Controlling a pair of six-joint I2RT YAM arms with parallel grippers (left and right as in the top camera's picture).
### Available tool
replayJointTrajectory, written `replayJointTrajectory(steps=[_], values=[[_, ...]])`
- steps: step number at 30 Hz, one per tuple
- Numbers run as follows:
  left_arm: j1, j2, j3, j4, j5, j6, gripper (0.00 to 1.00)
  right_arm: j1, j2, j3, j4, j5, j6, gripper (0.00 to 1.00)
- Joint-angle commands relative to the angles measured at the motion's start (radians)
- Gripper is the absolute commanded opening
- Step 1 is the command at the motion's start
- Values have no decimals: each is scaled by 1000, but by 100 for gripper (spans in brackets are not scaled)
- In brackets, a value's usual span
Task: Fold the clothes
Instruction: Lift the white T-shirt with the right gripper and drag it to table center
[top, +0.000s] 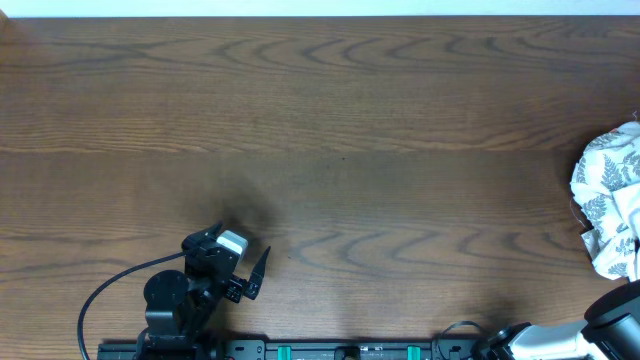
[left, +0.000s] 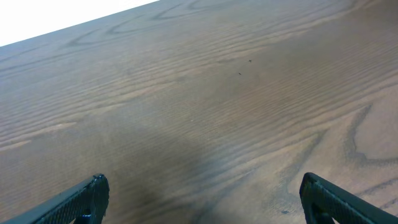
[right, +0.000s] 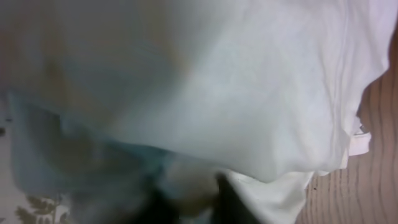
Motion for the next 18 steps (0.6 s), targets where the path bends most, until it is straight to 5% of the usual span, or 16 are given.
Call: replayJointTrajectory(steps=[1, 8, 13, 18], values=[[-3, -5, -19, 3, -5, 6, 98, 17, -67, 50, 0, -117, -26, 1], [-3, -5, -19, 3, -5, 6, 98, 152, -241, 143, -4, -480, -133, 1], [-3, -5, -19, 3, -5, 6, 98, 365, -342, 180, 184, -873, -294, 1], [-3, -5, -19, 3, -5, 6, 98, 621, -368, 180, 339, -889, -313, 1]])
